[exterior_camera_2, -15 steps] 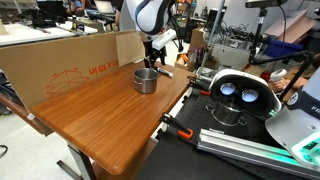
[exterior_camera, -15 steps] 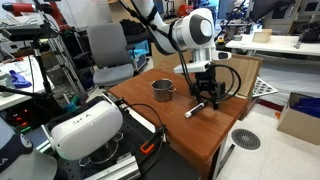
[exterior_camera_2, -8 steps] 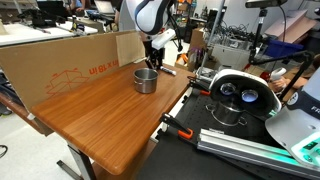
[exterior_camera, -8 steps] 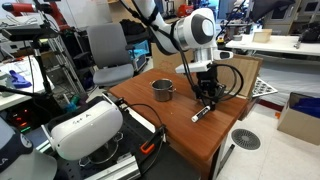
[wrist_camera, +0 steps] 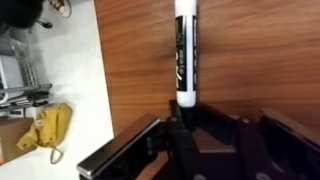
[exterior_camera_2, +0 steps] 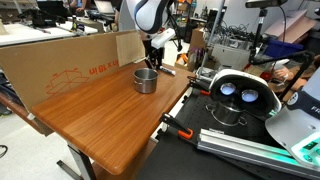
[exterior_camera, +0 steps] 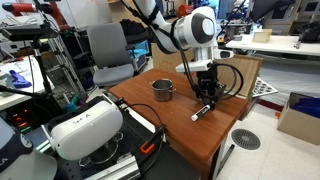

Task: Put the marker in the pot

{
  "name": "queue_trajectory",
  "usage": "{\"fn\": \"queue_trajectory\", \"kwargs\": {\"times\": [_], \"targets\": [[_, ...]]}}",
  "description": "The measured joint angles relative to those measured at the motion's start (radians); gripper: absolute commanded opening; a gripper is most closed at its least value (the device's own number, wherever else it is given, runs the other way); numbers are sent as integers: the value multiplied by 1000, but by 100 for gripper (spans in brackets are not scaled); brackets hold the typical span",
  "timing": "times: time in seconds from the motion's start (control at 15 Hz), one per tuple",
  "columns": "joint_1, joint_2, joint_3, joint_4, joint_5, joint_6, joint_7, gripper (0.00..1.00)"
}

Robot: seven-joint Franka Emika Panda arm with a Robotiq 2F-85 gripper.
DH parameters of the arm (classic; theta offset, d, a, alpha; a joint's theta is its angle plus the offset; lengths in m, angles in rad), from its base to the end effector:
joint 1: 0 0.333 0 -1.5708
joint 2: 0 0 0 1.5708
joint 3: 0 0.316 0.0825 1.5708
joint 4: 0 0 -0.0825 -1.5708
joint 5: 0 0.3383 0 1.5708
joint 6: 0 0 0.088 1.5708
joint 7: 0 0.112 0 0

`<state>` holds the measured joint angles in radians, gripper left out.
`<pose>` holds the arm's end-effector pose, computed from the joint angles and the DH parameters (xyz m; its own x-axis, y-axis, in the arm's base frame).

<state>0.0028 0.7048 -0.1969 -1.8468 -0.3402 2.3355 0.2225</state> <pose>0.5783 -0.1147 0.1653 0.9719 -0.1507 -0.1810 -0.0783 -0.9316 0.3549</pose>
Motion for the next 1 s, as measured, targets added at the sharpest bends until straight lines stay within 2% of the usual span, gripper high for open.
{"fn": "queue_trajectory", "kwargs": {"times": [0.4, 1.0], "targets": [[0, -100, 11, -76, 11, 17, -24, 6], [7, -392, 67, -419, 10, 322, -56, 6]]}}
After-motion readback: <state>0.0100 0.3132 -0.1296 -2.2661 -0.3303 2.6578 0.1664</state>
